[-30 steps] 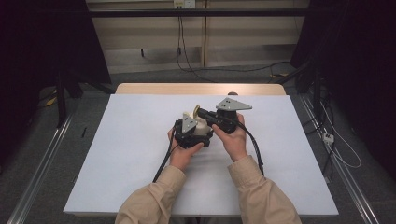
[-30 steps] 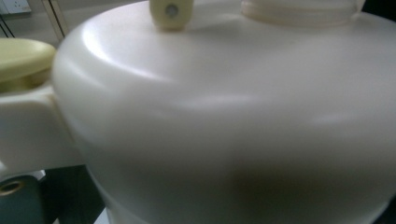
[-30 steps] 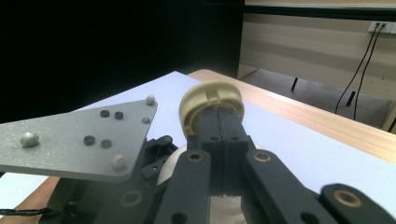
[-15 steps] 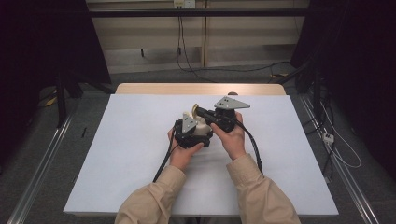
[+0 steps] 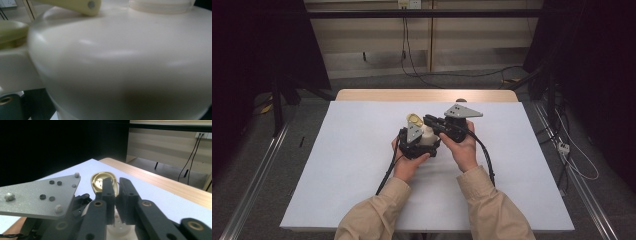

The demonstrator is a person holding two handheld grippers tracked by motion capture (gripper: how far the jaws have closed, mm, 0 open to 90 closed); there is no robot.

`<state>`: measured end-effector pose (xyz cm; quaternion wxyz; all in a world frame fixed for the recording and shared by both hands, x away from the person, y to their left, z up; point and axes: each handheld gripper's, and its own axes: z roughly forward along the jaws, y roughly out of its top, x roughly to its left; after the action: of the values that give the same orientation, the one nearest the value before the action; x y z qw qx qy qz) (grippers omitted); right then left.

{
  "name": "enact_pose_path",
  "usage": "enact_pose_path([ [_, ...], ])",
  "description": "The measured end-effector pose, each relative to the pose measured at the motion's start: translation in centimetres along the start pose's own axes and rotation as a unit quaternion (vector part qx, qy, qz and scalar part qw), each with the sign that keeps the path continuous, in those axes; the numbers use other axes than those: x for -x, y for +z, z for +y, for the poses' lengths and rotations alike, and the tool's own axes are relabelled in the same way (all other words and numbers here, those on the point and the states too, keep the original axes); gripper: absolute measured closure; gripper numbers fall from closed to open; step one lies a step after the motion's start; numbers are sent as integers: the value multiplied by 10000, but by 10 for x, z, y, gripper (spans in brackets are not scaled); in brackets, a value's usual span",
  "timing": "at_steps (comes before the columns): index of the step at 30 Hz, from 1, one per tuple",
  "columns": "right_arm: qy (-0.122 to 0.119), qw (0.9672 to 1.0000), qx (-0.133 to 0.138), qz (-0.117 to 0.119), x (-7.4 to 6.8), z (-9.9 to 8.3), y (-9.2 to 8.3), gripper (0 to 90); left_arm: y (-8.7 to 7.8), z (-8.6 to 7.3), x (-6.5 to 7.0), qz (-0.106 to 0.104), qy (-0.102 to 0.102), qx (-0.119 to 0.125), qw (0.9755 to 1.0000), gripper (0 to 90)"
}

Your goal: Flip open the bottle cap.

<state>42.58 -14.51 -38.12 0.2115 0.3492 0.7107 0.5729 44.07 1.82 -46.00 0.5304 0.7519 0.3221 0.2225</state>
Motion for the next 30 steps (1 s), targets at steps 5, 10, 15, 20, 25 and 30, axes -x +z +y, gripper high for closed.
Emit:
enact_pose_path([
  [5,100,9999,49,-29,2,-3,-10,696,0,0,0,-10,-7,-19,10000,46],
  [10,139,9999,52,-67,4,-5,-21,570,-1,0,0,-7,32,-97,9999,45],
  [15,96,9999,69,-90,2,-9,-32,419,-2,0,1,8,167,-280,9995,36],
  [20,109,9999,20,-75,-1,-17,-44,294,-9,-2,0,-30,74,-356,9993,36],
  [25,113,9998,-93,-162,-2,-30,-56,222,-19,-2,-2,-97,127,-477,9987,46],
  [30,237,9992,-168,-269,0,-45,-69,180,-32,-6,-6,-214,44,-488,9986,71],
])
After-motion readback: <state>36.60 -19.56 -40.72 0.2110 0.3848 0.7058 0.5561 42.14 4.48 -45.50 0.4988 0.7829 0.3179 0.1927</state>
